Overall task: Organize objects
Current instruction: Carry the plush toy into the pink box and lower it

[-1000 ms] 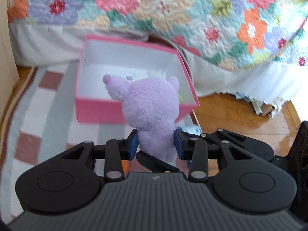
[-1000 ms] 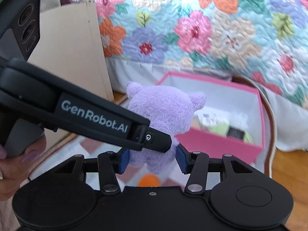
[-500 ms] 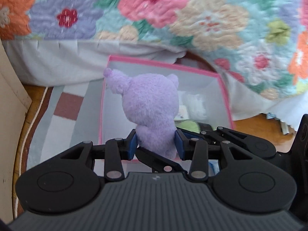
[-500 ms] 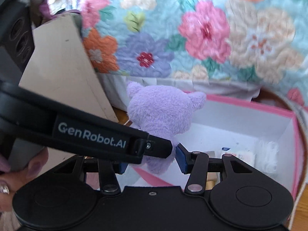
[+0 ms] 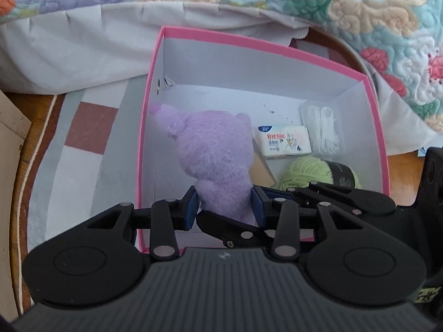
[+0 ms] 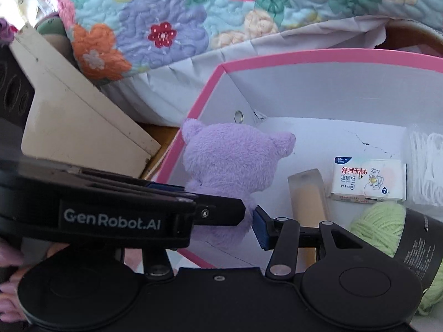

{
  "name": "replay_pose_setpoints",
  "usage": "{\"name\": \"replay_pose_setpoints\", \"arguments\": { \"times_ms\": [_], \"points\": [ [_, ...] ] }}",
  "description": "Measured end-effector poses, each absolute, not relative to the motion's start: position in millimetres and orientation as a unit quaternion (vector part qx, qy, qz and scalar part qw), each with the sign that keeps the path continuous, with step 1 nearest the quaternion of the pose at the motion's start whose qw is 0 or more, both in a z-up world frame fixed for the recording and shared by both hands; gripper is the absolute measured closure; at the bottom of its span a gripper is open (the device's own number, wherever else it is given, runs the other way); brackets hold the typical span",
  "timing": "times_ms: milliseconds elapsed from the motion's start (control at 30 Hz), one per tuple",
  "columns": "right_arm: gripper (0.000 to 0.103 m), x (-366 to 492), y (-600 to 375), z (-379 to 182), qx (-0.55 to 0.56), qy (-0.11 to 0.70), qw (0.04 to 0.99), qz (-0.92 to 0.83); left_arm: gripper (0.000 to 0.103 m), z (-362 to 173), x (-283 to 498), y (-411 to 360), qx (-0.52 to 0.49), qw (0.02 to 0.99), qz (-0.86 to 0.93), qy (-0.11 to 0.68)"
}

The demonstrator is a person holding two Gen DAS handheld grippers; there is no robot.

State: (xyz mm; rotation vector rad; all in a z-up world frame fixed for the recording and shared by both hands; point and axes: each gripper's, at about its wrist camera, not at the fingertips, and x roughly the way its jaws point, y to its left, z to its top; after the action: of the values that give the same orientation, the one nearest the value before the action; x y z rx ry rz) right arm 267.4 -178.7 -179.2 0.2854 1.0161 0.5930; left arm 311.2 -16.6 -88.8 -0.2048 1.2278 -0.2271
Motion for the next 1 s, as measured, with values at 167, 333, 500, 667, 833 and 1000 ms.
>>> {"name": "replay_pose_setpoints", "arguments": {
  "times_ms": [167,333,500,667,833,1000],
  "points": [
    [0.049,280,-178,-183,0.120,0.492,0.816,0.279,0.064,-94,318,-15,-0.099,0.803,-0.109,0.577],
    [0.049,287,-171,-189,0.071,0.518,0.807,0.273,0.064,-92,320,-6,-0.100,0.811,-0.100,0.568],
    [0.049,288,-159,-192,0.020,0.532,0.804,0.265,0.067,-91,321,1,-0.118,0.816,-0.108,0.555],
    [0.040,284,-159,-185,-0.002,0.525,0.814,0.249,0.067,-86,318,-1,-0.119,0.819,-0.109,0.550],
    [0.028,277,-174,-176,0.028,0.508,0.828,0.237,0.066,-76,313,-2,-0.112,0.829,-0.104,0.538],
    [0.045,272,-181,-173,0.051,0.483,0.841,0.238,0.066,-76,315,-1,-0.106,0.835,-0.096,0.532]
  ]
}}
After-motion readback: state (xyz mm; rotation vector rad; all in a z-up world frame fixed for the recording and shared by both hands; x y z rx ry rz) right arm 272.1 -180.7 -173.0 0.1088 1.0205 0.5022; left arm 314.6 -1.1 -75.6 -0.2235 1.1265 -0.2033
